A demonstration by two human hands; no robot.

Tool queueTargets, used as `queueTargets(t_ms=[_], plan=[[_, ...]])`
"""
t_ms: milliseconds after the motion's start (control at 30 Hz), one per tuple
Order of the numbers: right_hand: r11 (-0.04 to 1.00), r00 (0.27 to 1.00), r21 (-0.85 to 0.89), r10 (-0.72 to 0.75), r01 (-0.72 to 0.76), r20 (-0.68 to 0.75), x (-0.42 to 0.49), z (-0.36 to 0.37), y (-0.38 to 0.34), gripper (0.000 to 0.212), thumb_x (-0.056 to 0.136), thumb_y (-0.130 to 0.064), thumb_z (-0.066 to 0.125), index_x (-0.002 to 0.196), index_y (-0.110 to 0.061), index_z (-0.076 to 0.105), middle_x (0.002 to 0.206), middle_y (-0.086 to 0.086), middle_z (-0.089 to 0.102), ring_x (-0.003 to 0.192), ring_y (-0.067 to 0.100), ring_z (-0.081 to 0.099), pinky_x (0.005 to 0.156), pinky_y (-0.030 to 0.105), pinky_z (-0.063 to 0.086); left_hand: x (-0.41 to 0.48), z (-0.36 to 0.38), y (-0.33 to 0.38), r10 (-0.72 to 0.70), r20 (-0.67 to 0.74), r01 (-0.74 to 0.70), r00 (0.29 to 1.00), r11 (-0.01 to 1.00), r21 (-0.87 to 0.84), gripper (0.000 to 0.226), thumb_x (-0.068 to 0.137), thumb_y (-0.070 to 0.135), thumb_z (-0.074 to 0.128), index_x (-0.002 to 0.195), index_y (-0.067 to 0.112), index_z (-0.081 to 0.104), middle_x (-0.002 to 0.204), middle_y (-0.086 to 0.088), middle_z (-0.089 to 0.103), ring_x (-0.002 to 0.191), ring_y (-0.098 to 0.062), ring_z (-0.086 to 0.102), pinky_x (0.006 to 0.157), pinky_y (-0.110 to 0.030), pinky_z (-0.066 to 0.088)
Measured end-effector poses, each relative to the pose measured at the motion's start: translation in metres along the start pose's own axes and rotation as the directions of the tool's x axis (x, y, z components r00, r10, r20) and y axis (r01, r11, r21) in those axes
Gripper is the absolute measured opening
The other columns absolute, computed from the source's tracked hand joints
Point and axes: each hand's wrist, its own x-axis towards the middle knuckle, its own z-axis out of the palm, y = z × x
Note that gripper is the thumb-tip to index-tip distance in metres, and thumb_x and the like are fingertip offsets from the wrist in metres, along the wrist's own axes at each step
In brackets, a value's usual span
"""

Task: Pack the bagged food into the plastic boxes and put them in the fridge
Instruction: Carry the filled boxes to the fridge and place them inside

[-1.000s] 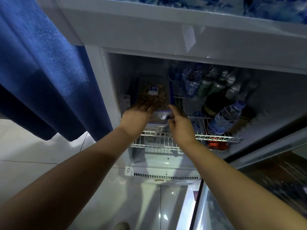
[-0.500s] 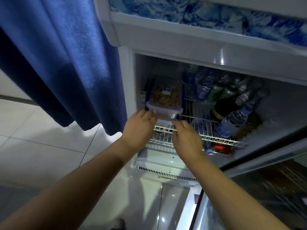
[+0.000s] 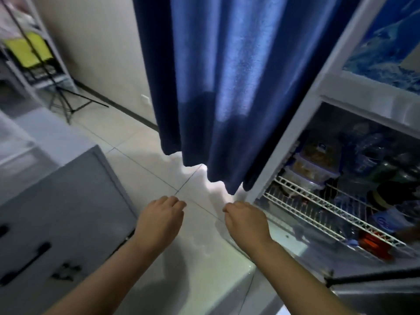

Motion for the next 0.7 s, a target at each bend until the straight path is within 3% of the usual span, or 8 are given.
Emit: queueTargets(t_ms=[67,200,333,433,533,700], plan=[[0.998,0.997,-0.014,-0.067,0.067,-0.032,0.0,-0.003,-0.046,0.007,0.073,-0.02,0.071,0.079,-0.025,0.071,0.067,-0.002,0.067,0.059,0.018,0.062,0.048,0.022,0.029,-0.036,-0.019,-0.036,-0.086,-0.028,0.086,0.996,0.996,0.023,0.019,0.067,0.008,0.063,0.082,0.011,0.074,0.072,-0.003,0.069,0.058,-0.025,0.063,0.044,-0.03,0.049],[0.97,0.979,0.129,-0.204,0.204,-0.016,-0.007,0.017,-0.15,0.027,0.094,-0.022,0.04,0.105,-0.022,0.064,0.1,-0.003,0.066,0.089,0.019,0.06,0.065,0.029,0.04,-0.131,-0.051,-0.114,-0.231,-0.087,0.235,0.969,0.972,0.027,0.026,0.072,0.02,0.044,0.07,0.013,0.069,0.065,-0.005,0.065,0.052,-0.028,0.059,0.041,-0.029,0.047],[0.932,0.943,0.164,-0.331,0.323,0.023,-0.026,0.035,-0.268,0.028,0.093,-0.024,0.037,0.103,-0.021,0.063,0.1,-0.002,0.065,0.089,0.019,0.059,0.071,0.033,0.048,-0.249,-0.093,-0.187,-0.401,-0.16,0.412,0.902,0.911,0.037,0.033,0.08,0.022,0.04,0.075,0.011,0.071,0.069,-0.005,0.065,0.056,-0.027,0.06,0.042,-0.03,0.048],[0.878,0.886,0.169,-0.461,0.447,0.051,-0.045,0.046,-0.365,0.026,0.093,-0.024,0.04,0.093,-0.016,0.064,0.093,0.002,0.065,0.085,0.023,0.059,0.063,0.033,0.043,-0.333,-0.13,-0.234,-0.546,-0.221,0.568,0.808,0.822,0.047,0.029,0.081,0.02,0.044,0.075,0.011,0.07,0.07,-0.005,0.065,0.058,-0.027,0.061,0.043,-0.032,0.049],[0.81,0.821,0.223,-0.568,0.542,0.066,-0.072,0.055,-0.459,0.025,0.094,-0.022,0.042,0.091,-0.011,0.065,0.092,0.005,0.067,0.081,0.024,0.06,0.062,0.033,0.043,-0.414,-0.168,-0.27,-0.648,-0.285,0.687,0.706,0.725,0.054,0.011,0.075,0.013,0.061,0.073,0.01,0.07,0.07,-0.005,0.066,0.06,-0.027,0.063,0.045,-0.029,0.049],[0.692,0.702,0.29,-0.707,0.661,0.088,-0.104,0.051,-0.581,0.026,0.096,-0.023,0.04,0.094,-0.011,0.063,0.092,0.005,0.065,0.08,0.023,0.058,0.067,0.036,0.046,-0.513,-0.218,-0.307,-0.779,-0.365,0.842,0.51,0.54,0.023,0.035,0.076,0.03,0.039,0.074,0.014,0.071,0.073,0.0,0.068,0.064,-0.023,0.065,0.048,-0.027,0.049]])
